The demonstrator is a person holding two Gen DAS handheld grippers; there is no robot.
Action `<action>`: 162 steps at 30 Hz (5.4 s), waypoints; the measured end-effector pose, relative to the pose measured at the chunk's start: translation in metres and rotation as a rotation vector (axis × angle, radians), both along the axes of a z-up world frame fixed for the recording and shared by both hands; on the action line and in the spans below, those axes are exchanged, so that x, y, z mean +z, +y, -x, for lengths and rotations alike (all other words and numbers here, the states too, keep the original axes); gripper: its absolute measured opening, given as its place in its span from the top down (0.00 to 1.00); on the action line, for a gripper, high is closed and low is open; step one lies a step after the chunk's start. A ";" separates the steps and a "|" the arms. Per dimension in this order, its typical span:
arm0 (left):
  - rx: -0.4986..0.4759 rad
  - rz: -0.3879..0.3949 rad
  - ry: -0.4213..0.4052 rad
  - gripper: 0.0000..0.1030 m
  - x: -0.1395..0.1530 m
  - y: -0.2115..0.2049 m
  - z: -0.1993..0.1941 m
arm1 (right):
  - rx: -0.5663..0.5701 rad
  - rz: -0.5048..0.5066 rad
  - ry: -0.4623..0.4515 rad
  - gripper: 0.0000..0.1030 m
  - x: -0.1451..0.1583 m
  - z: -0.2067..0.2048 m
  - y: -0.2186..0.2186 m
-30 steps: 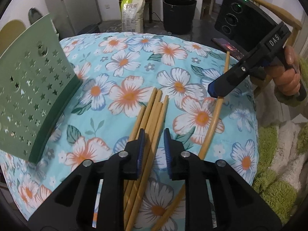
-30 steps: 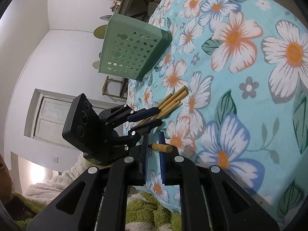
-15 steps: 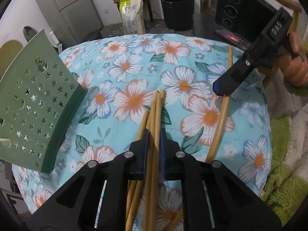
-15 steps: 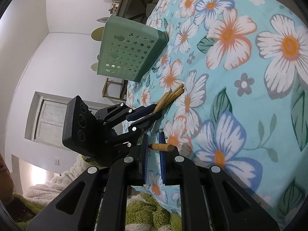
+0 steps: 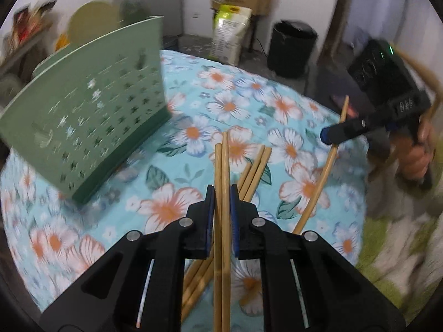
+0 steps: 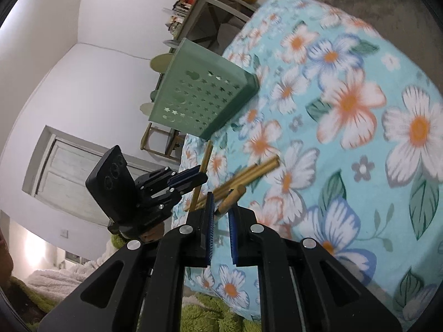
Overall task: Organize utensils
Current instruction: 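Lift a chopstick upright with the left gripper while the right gripper lifts its chopstick, then lower the chopstick into the green holder and open the left gripper, then lower the right gripper's chopstick into the green holder and release it, then move the left gripper down and close on a wooden chopstick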
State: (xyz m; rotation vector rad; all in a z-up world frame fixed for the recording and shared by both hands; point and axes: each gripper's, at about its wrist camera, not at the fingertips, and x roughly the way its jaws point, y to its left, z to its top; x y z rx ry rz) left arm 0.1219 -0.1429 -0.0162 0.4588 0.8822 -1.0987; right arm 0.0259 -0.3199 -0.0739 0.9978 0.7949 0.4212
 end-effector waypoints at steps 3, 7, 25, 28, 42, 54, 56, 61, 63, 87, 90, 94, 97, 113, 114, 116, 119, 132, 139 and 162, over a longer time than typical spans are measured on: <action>0.059 0.059 0.110 0.91 0.003 0.014 -0.013 | 0.001 0.021 -0.011 0.91 0.006 -0.005 0.003; 0.144 0.131 0.236 0.91 0.003 0.031 -0.030 | 0.005 0.036 -0.019 0.91 0.012 -0.009 0.009; 0.388 0.113 0.326 0.90 -0.025 0.079 -0.066 | -0.006 0.085 -0.016 0.91 0.024 -0.012 0.025; 0.345 0.109 0.316 0.85 -0.022 0.068 -0.061 | -0.009 0.091 -0.018 0.92 0.025 -0.011 0.027; 0.339 -0.005 0.252 0.95 -0.044 0.042 -0.061 | -0.077 0.164 -0.075 0.93 0.048 0.005 0.026; 0.397 0.213 0.117 0.95 0.059 0.082 -0.036 | -0.142 0.376 -0.260 0.93 0.106 0.013 0.027; 0.424 0.281 0.057 0.95 0.088 0.089 -0.032 | -0.127 0.388 -0.268 0.93 0.106 0.010 0.032; 0.479 0.476 -0.111 0.95 0.155 0.099 -0.027 | -0.094 0.404 -0.269 0.93 0.104 0.002 0.039; 0.512 0.562 -0.189 0.95 0.181 0.099 -0.029 | -0.084 0.397 -0.281 0.93 0.105 -0.001 0.039; 0.972 0.745 -0.484 0.95 0.165 0.012 -0.136 | -0.099 0.295 -0.260 0.93 0.078 -0.010 0.005; 0.971 0.707 -0.470 0.95 0.150 0.009 -0.142 | -0.096 0.282 -0.250 0.93 0.072 -0.013 0.002; 0.932 0.681 -0.429 0.88 0.136 0.009 -0.140 | -0.097 0.271 -0.239 0.93 0.068 -0.016 0.000; 0.906 0.667 -0.429 0.57 0.138 0.013 -0.129 | -0.101 0.280 -0.242 0.93 0.071 -0.017 0.000; 0.767 0.517 -0.431 0.24 0.143 0.084 -0.024 | -0.226 0.445 -0.388 0.93 0.145 0.013 -0.015; 0.764 0.503 -0.411 0.24 0.134 0.091 -0.018 | -0.227 0.459 -0.406 0.93 0.154 0.011 -0.014; 0.755 0.474 -0.367 0.21 0.118 0.102 -0.007 | -0.226 0.493 -0.452 0.93 0.175 0.006 -0.011; 0.752 0.411 -0.296 0.19 0.090 0.116 0.008 | -0.220 0.541 -0.538 0.93 0.209 -0.006 -0.003; 0.763 0.334 -0.137 0.19 0.032 0.147 0.036 | -0.118 0.767 -0.641 0.93 0.262 -0.108 0.075; 0.761 0.330 -0.133 0.19 0.027 0.155 0.038 | -0.030 1.001 -0.573 0.93 0.236 -0.160 0.122; 0.741 0.295 -0.105 0.19 0.031 0.156 0.026 | -0.094 0.797 -0.436 0.47 0.187 -0.082 0.089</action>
